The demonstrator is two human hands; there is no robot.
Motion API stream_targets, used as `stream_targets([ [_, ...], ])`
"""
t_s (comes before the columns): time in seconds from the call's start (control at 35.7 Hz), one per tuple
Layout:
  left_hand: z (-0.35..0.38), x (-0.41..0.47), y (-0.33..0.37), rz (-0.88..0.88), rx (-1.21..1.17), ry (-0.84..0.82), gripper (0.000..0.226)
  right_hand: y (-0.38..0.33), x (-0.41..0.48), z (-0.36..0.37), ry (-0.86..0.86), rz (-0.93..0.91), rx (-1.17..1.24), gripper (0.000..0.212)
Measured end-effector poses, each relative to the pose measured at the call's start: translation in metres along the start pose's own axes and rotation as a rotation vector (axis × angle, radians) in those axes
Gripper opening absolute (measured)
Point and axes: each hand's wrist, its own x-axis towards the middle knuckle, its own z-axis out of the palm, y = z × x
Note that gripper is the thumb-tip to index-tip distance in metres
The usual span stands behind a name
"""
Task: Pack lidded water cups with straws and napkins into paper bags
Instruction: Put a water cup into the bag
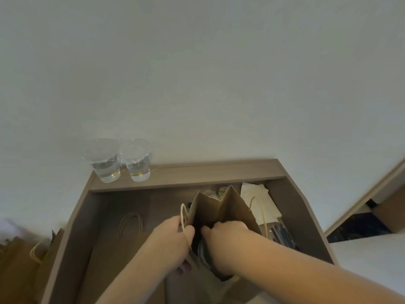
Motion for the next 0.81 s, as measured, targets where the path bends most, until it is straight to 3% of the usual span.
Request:
stream_targets([
  [0.17, 0.005, -0.012, 0.001, 0.041, 0.051, 0.027, 0.018, -0.009, 0.027, 0.015, -0.059, -0.003, -0.009, 0.059],
  [0.31, 0.004, -0.011, 0.0, 0.035, 0.089, 0.048, 0.017, 0.0, -0.012, -0.004, 0.065, -0.061, 0.152, 0.049],
  [0.39, 0.0, -0.01, -0.001, 0.043, 0.108, 0.071, 0.015, 0.025, -0.064, -0.03, 0.297, -0.234, 0.448, 0.022],
  [0.45, -0.002, -0.011, -0.002, 0.061, 0.124, 0.088, 0.013, 0.05, -0.1, -0.041, 0.543, -0.264, 0.646, 0.016],
  [0.53, -0.003, -0.011, -0.003, 0.059, 0.125, 0.12, 0.013, 0.097, -0.136, -0.033, 1.108, -0.165, 0.982, 0.015],
  [0.59, -0.002, -0.01, -0.003, 0.062, 0.12, 0.13, 0.018, 0.13, -0.135, -0.01, 1.271, 0.065, 1.136, 0.019],
  [0.64, -0.001, -0.009, -0.003, 0.076, 0.12, 0.14, 0.023, 0.157, -0.11, 0.025, 1.116, 0.31, 1.178, 0.014],
  [0.76, 0.001, -0.008, -0.005, 0.1, 0.115, 0.184, 0.025, 0.17, -0.041, 0.131, 0.414, 0.607, 0.918, 0.006],
  [0.81, 0.003, -0.006, -0.006, 0.097, 0.106, 0.192, 0.026, 0.165, -0.018, 0.179, 0.242, 0.687, 0.9, 0.007],
])
